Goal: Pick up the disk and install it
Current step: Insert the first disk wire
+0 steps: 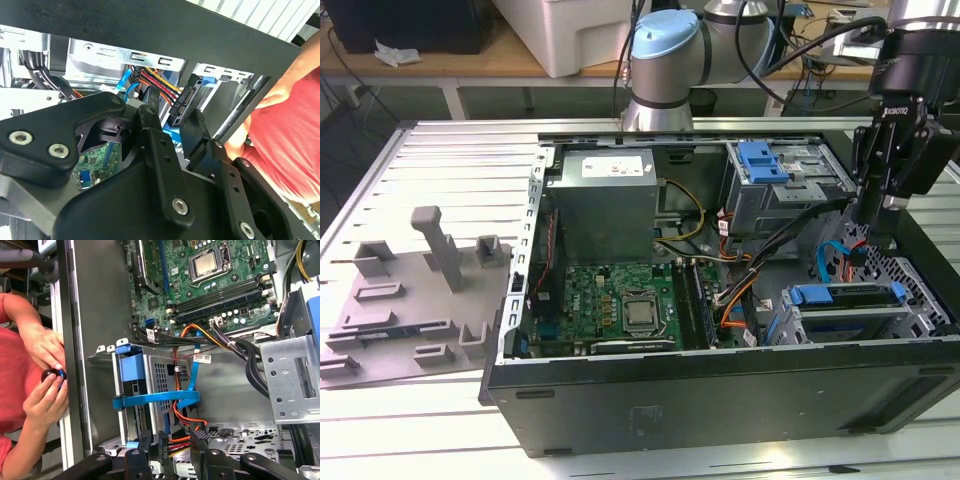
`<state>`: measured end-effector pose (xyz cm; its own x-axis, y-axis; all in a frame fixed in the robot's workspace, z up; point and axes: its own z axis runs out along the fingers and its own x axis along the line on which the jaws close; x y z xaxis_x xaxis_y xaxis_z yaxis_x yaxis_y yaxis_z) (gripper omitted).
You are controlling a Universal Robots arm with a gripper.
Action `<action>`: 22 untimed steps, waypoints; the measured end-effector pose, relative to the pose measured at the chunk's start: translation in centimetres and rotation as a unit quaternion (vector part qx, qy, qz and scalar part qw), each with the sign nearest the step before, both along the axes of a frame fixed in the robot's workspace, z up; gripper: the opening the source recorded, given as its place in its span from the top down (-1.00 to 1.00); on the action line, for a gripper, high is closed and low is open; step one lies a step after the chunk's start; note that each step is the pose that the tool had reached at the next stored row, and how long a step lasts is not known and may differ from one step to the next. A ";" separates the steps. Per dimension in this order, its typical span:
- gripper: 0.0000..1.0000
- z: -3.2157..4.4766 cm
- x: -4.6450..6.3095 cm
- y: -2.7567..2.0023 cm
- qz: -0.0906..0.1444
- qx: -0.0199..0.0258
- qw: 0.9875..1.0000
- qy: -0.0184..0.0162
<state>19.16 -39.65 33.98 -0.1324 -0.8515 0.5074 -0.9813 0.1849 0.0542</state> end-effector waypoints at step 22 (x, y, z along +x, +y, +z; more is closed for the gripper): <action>0.11 -0.34 0.4 -0.87 -0.006 -0.001 1.000 0.002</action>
